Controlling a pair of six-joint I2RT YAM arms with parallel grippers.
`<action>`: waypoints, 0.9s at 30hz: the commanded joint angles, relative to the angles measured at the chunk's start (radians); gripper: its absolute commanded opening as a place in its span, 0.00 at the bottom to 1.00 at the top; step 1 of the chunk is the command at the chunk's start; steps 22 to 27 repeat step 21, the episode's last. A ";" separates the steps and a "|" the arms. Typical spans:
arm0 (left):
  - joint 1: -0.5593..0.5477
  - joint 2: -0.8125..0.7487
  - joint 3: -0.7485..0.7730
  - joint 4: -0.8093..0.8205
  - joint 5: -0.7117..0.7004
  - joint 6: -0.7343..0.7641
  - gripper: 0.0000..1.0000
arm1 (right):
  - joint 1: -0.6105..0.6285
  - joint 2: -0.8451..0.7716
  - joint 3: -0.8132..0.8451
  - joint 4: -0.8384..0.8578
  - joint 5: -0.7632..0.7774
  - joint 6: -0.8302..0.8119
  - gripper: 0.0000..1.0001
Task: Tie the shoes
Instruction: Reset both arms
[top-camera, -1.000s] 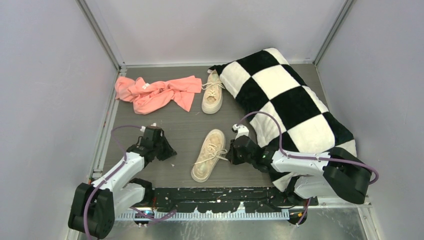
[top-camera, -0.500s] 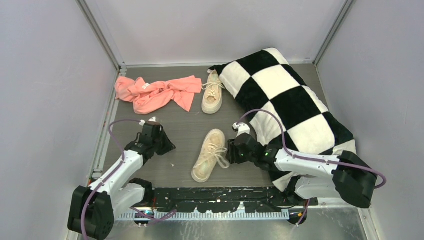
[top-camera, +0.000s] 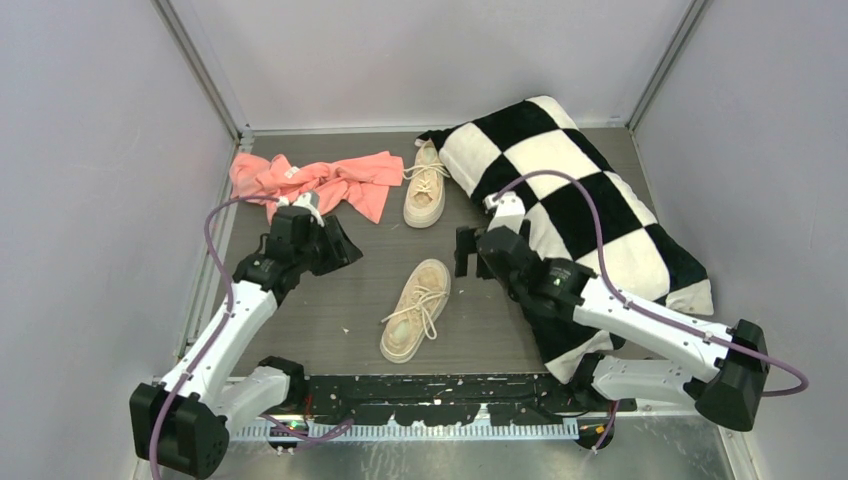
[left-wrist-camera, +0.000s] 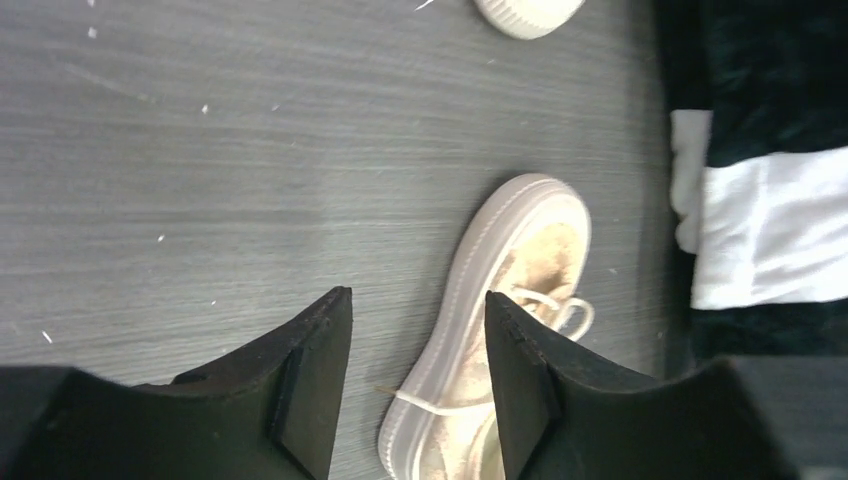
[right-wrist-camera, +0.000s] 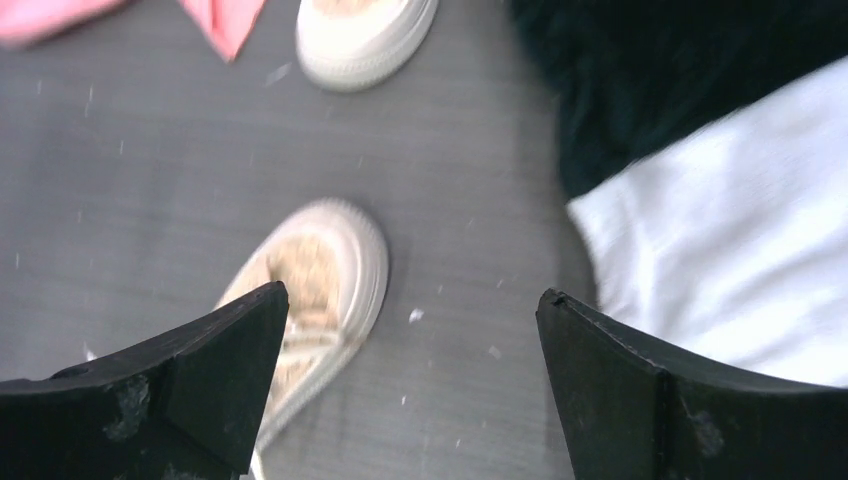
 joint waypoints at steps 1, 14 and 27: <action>-0.016 -0.022 0.125 -0.086 0.040 0.061 0.54 | -0.065 0.069 0.198 -0.104 0.201 -0.035 0.99; -0.033 -0.047 0.224 -0.190 0.013 0.088 0.57 | -0.356 0.074 0.251 -0.066 -0.060 0.022 0.99; -0.032 -0.059 0.192 -0.177 -0.001 0.078 0.54 | -0.370 0.084 0.241 -0.058 -0.111 0.055 0.99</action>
